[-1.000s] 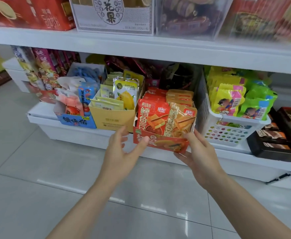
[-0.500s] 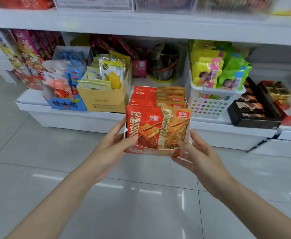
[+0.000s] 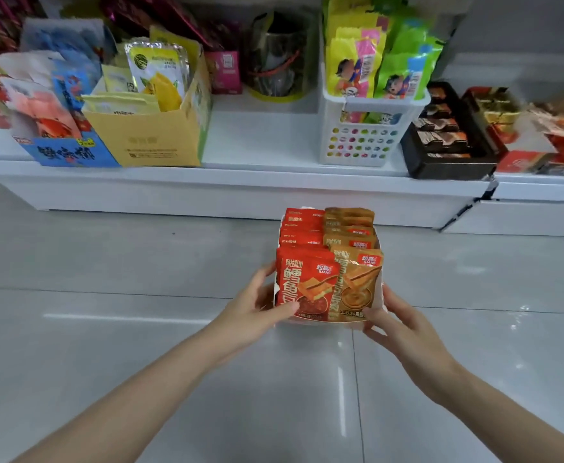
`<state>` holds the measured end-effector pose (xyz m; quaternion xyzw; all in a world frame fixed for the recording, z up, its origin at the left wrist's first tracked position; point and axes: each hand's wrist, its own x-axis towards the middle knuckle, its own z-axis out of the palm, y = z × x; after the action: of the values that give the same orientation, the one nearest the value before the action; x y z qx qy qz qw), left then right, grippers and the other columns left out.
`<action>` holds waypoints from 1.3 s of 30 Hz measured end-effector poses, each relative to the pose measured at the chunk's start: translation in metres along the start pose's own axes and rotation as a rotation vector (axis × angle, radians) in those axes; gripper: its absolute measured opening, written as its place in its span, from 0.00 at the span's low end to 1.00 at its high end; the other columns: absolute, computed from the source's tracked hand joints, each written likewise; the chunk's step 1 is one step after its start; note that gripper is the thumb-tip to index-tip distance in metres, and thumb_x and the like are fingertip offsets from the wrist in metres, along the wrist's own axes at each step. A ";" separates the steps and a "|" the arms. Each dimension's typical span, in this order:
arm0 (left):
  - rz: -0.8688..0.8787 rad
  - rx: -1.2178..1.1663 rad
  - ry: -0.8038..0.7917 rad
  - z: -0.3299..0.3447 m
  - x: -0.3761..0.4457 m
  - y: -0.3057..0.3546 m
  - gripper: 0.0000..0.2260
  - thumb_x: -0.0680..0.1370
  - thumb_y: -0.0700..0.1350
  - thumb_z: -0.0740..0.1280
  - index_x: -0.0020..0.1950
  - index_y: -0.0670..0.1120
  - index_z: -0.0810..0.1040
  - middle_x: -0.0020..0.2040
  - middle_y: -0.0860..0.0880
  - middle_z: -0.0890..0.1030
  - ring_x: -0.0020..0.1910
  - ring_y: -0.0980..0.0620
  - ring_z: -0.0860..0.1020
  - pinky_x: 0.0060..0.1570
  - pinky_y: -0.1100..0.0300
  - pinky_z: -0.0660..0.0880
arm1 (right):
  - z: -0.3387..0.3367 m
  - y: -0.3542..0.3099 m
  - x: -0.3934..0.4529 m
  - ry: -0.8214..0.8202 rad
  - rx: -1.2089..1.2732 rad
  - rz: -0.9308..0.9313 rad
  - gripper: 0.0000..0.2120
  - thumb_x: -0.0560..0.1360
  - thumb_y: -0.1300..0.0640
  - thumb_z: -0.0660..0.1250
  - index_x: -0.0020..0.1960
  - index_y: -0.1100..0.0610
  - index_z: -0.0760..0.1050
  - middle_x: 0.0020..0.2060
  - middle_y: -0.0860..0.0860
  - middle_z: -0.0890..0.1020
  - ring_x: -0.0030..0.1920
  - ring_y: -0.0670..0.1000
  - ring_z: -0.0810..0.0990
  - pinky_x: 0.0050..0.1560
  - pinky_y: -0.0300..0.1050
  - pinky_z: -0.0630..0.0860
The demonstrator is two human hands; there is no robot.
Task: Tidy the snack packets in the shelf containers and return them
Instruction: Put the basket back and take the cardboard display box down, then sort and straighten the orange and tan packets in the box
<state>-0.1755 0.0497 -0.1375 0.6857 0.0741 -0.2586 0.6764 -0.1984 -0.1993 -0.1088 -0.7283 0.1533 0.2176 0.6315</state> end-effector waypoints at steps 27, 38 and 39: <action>0.504 0.609 0.303 0.005 0.036 0.017 0.10 0.70 0.43 0.79 0.48 0.46 0.83 0.46 0.56 0.78 0.45 0.56 0.78 0.46 0.64 0.75 | 0.001 -0.013 0.050 0.162 -0.467 -0.517 0.12 0.71 0.57 0.77 0.52 0.48 0.78 0.47 0.42 0.81 0.47 0.40 0.81 0.43 0.28 0.76; 0.561 0.746 0.306 0.011 0.024 0.015 0.04 0.75 0.41 0.74 0.44 0.45 0.79 0.42 0.56 0.78 0.45 0.58 0.75 0.47 0.69 0.69 | 0.024 -0.006 0.051 0.122 -0.385 -0.537 0.09 0.70 0.54 0.77 0.46 0.43 0.81 0.43 0.36 0.82 0.45 0.38 0.82 0.45 0.29 0.77; 0.580 0.742 0.323 0.013 0.022 0.019 0.04 0.76 0.42 0.73 0.44 0.46 0.79 0.42 0.57 0.79 0.45 0.58 0.75 0.47 0.69 0.69 | 0.025 -0.007 0.049 0.116 -0.366 -0.536 0.07 0.70 0.52 0.76 0.46 0.43 0.81 0.43 0.36 0.83 0.45 0.38 0.83 0.46 0.31 0.78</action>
<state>-0.1510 0.0299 -0.1300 0.9038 -0.1131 0.0407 0.4107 -0.1558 -0.1710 -0.1310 -0.8553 -0.0497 0.0258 0.5152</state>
